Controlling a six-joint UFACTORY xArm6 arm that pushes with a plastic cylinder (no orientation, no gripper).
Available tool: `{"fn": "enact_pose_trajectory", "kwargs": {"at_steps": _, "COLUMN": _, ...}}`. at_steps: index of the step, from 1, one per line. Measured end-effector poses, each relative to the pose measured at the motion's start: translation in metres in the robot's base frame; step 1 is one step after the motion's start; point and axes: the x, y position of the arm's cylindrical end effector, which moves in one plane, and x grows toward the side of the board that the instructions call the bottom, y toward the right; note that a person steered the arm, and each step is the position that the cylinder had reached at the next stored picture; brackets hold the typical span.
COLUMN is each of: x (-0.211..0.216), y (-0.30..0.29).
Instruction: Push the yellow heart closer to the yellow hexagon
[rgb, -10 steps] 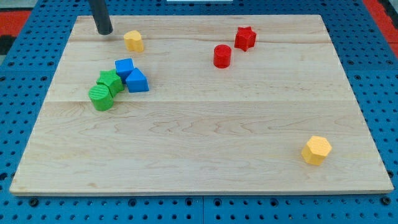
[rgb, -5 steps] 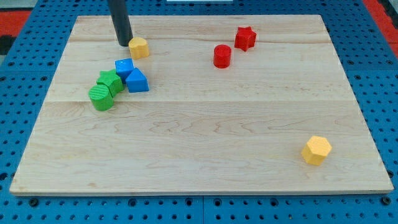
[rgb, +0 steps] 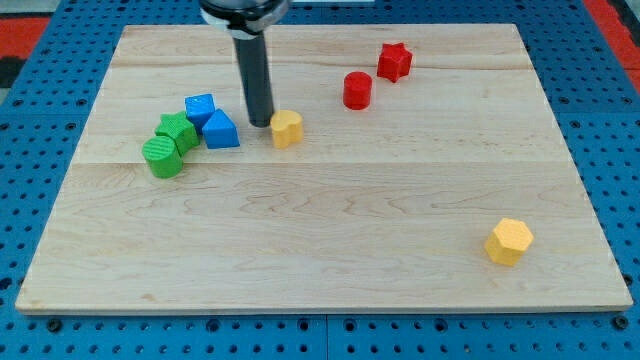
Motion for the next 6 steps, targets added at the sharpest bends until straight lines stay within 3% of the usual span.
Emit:
{"fn": "enact_pose_trajectory", "kwargs": {"at_steps": 1, "x": 0.010, "y": 0.050}}
{"fn": "enact_pose_trajectory", "kwargs": {"at_steps": 4, "x": 0.111, "y": 0.116}}
{"fn": "enact_pose_trajectory", "kwargs": {"at_steps": 6, "x": 0.153, "y": 0.078}}
